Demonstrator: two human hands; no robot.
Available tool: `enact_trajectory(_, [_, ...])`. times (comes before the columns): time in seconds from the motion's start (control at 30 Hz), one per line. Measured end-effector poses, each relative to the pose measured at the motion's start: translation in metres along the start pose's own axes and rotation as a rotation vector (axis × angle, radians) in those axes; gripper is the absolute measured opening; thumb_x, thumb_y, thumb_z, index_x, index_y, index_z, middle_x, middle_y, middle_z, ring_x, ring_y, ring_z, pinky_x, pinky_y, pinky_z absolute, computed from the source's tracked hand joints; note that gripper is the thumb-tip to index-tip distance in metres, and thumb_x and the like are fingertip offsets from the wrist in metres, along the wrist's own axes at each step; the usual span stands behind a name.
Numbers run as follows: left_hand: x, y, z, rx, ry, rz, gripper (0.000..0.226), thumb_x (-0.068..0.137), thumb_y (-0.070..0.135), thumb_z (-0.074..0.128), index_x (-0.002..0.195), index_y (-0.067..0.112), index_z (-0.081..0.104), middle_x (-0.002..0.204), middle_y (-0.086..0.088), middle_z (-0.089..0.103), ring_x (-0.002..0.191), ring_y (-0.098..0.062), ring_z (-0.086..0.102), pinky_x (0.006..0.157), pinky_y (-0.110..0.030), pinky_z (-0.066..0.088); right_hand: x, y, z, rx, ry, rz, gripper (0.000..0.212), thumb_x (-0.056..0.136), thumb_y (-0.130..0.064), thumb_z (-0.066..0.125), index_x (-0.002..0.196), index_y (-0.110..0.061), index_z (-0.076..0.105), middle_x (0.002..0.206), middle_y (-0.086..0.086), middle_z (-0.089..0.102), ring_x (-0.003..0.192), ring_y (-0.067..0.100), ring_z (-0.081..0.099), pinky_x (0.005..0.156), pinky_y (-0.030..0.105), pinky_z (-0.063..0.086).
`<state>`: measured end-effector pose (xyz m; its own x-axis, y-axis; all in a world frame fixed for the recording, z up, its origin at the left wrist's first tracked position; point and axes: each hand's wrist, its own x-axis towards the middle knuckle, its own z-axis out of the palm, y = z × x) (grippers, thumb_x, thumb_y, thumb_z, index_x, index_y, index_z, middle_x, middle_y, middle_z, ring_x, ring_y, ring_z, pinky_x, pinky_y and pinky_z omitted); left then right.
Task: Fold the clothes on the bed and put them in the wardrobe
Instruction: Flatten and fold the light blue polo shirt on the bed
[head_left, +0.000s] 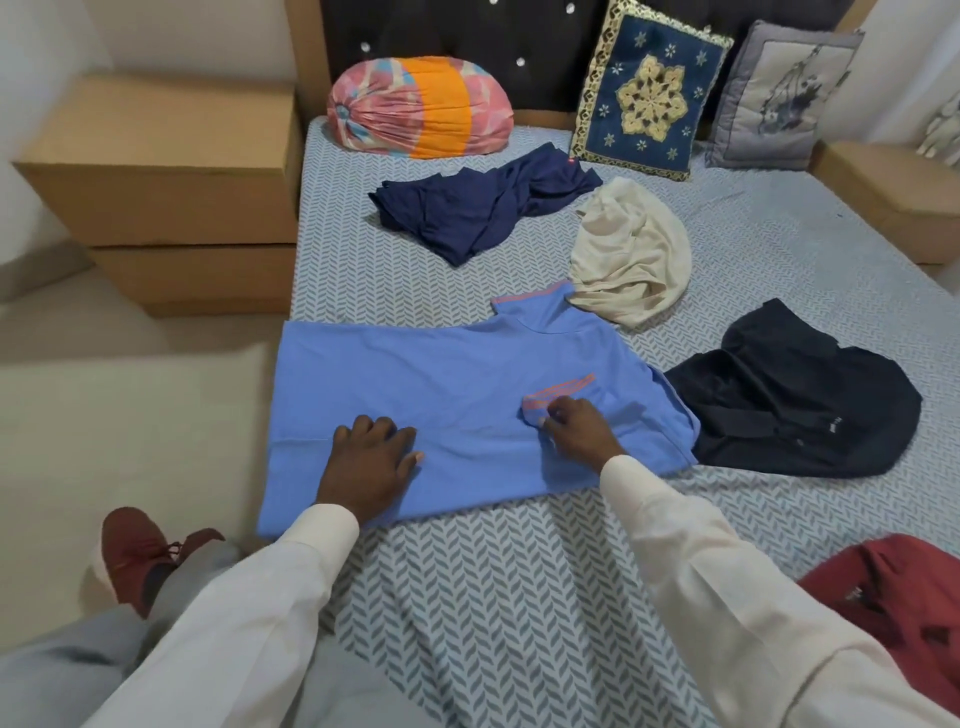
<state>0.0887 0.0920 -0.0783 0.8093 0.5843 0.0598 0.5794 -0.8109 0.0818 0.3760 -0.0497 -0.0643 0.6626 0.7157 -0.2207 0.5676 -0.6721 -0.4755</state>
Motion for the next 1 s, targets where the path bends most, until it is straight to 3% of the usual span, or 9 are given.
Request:
enact_trajectory(0.1, [0.012, -0.027, -0.006, 0.020, -0.041, -0.054, 0.036, 0.092, 0.046, 0.038, 0.096, 0.021, 0.065, 0.089, -0.003, 0.059, 0.087, -0.030, 0.052, 0.073, -0.041, 0.038, 0.017, -0.016, 0.000, -0.028, -0.038, 0.079, 0.023, 0.087, -0.023, 0.064, 0.101, -0.005, 0.064, 0.108, 0.021, 0.067, 0.103, 0.035, 0.062, 0.078, 0.034, 0.044])
enact_trajectory(0.23, [0.042, -0.067, -0.015, 0.000, -0.128, -0.149, 0.029, 0.097, 0.038, 0.045, 0.118, 0.021, 0.056, 0.119, -0.005, 0.054, 0.108, -0.030, 0.048, 0.086, -0.042, 0.037, 0.053, -0.051, 0.000, -0.024, 0.028, 0.010, 0.030, 0.088, -0.012, 0.057, 0.117, -0.006, 0.060, 0.116, 0.022, 0.062, 0.111, 0.037, 0.057, 0.086, 0.035, 0.042])
enact_trajectory(0.37, [0.084, -0.108, -0.021, -0.011, -0.222, -0.200, 0.050, 0.097, 0.022, 0.046, 0.146, 0.019, 0.035, 0.153, -0.009, 0.029, 0.128, -0.030, 0.041, 0.095, -0.044, 0.042, 0.100, -0.085, 0.009, -0.126, -0.098, -0.133, 0.051, 0.093, -0.006, 0.048, 0.144, -0.010, 0.043, 0.128, 0.025, 0.057, 0.117, 0.040, 0.055, 0.093, 0.040, 0.041])
enact_trajectory(0.47, [0.115, -0.135, -0.028, -0.022, -0.262, -0.241, 0.065, 0.093, 0.008, 0.047, 0.153, 0.022, 0.024, 0.162, -0.007, 0.012, 0.128, -0.029, 0.047, 0.084, -0.040, 0.047, 0.139, -0.103, 0.012, -0.269, -0.100, -0.132, 0.067, 0.090, -0.004, 0.053, 0.151, -0.020, 0.032, 0.130, 0.026, 0.056, 0.118, 0.040, 0.054, 0.092, 0.039, 0.044])
enact_trajectory(0.53, [0.132, -0.149, -0.033, 0.013, -0.278, -0.249, 0.064, 0.092, 0.006, 0.047, 0.151, 0.020, 0.026, 0.159, -0.008, 0.018, 0.123, -0.030, 0.052, 0.078, -0.038, 0.047, 0.156, -0.112, 0.011, -0.382, -0.155, -0.091, 0.066, 0.085, -0.005, 0.055, 0.145, -0.025, 0.037, 0.124, 0.026, 0.058, 0.114, 0.040, 0.057, 0.087, 0.041, 0.049])
enact_trajectory(0.67, [0.148, -0.167, -0.038, 0.067, -0.232, -0.228, 0.037, 0.088, 0.003, 0.049, 0.125, 0.011, 0.051, 0.123, -0.014, 0.052, 0.103, -0.033, 0.060, 0.070, -0.037, 0.046, 0.171, -0.116, 0.010, -0.473, -0.229, 0.004, 0.070, 0.068, 0.002, 0.071, 0.129, -0.018, 0.043, 0.114, 0.024, 0.062, 0.106, 0.039, 0.061, 0.072, 0.033, 0.043])
enact_trajectory(0.73, [0.146, -0.169, -0.040, 0.079, -0.178, -0.210, 0.033, 0.087, 0.001, 0.050, 0.118, 0.011, 0.058, 0.116, -0.013, 0.056, 0.099, -0.033, 0.061, 0.067, -0.034, 0.044, 0.173, -0.108, 0.006, -0.363, -0.165, 0.020, 0.051, 0.072, -0.003, 0.068, 0.118, -0.016, 0.049, 0.107, 0.024, 0.064, 0.101, 0.039, 0.064, 0.076, 0.032, 0.047])
enact_trajectory(0.83, [0.132, -0.167, -0.048, 0.043, -0.091, -0.207, 0.030, 0.085, 0.000, 0.052, 0.108, 0.013, 0.065, 0.110, -0.012, 0.059, 0.095, -0.033, 0.062, 0.063, -0.031, 0.037, 0.161, -0.088, -0.007, -0.119, 0.000, 0.023, 0.013, 0.076, -0.013, 0.060, 0.084, -0.020, 0.054, 0.087, 0.017, 0.066, 0.083, 0.038, 0.067, 0.076, 0.050, 0.057])
enact_trajectory(1.0, [0.084, -0.158, -0.058, -0.005, 0.045, -0.207, 0.021, 0.082, 0.006, 0.062, 0.093, 0.022, 0.071, 0.094, -0.005, 0.063, 0.092, -0.031, 0.060, 0.061, -0.033, 0.045, 0.100, -0.068, -0.030, -0.143, 0.115, -0.137, 0.018, 0.074, -0.015, 0.069, 0.073, -0.031, 0.062, 0.081, 0.006, 0.069, 0.080, 0.029, 0.067, 0.066, 0.040, 0.054])
